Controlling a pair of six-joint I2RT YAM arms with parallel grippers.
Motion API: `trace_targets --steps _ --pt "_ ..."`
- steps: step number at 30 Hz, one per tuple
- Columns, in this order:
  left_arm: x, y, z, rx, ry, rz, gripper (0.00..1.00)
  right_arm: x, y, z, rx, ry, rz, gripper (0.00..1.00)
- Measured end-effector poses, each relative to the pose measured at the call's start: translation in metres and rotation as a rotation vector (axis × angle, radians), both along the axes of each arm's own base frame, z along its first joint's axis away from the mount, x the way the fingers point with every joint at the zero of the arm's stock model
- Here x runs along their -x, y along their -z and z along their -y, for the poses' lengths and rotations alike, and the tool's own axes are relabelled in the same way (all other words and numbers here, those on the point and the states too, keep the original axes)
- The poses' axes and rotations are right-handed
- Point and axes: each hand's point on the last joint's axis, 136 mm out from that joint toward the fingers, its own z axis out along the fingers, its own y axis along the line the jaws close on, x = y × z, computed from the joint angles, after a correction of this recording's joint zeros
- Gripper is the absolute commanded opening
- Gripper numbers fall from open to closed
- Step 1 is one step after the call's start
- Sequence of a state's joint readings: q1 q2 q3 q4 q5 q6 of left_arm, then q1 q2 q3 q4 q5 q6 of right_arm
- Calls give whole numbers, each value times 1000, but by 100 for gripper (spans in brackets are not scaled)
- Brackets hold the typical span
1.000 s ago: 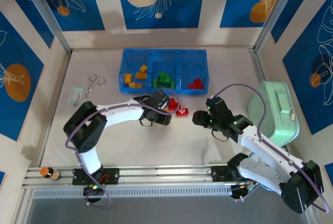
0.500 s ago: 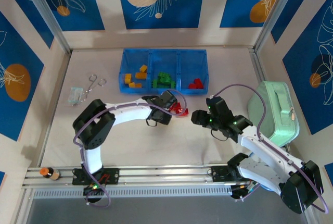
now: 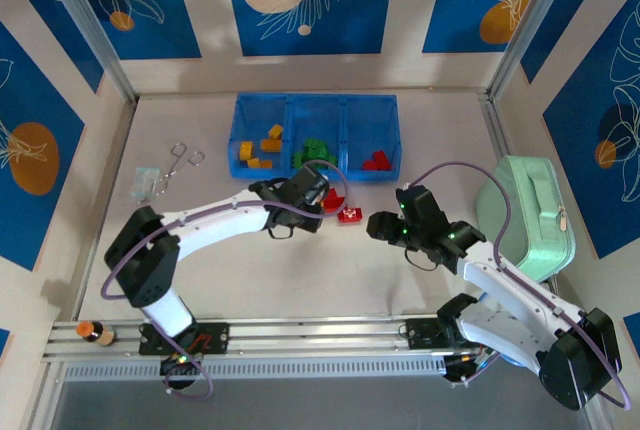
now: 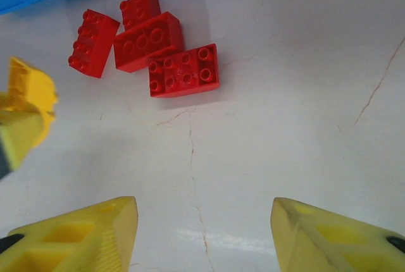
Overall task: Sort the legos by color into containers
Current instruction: Pick up the lego from the center of the table, then place the lego in the container.
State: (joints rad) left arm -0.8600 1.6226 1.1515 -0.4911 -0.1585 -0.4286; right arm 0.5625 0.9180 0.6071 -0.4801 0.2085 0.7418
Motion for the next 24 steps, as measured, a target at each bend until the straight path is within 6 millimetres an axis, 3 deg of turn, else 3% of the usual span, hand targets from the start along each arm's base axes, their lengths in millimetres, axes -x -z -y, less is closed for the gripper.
trace_targets --steps 2,7,12,19,24 --pt "-10 -14 -11 23 -28 27 32 0 0 0 -1 0 0 58" --pt "-48 -37 -65 68 -178 70 32 2 1 0 -7 2 -2 58" --pt "-76 -43 -105 90 -278 84 32 4 4 2 -8 6 -9 58" --pt "-121 -25 -126 117 -345 33 32 6 4 2 -10 9 -17 57" --pt "-146 -15 -129 118 -364 13 32 8 0 4 -16 9 -7 58"
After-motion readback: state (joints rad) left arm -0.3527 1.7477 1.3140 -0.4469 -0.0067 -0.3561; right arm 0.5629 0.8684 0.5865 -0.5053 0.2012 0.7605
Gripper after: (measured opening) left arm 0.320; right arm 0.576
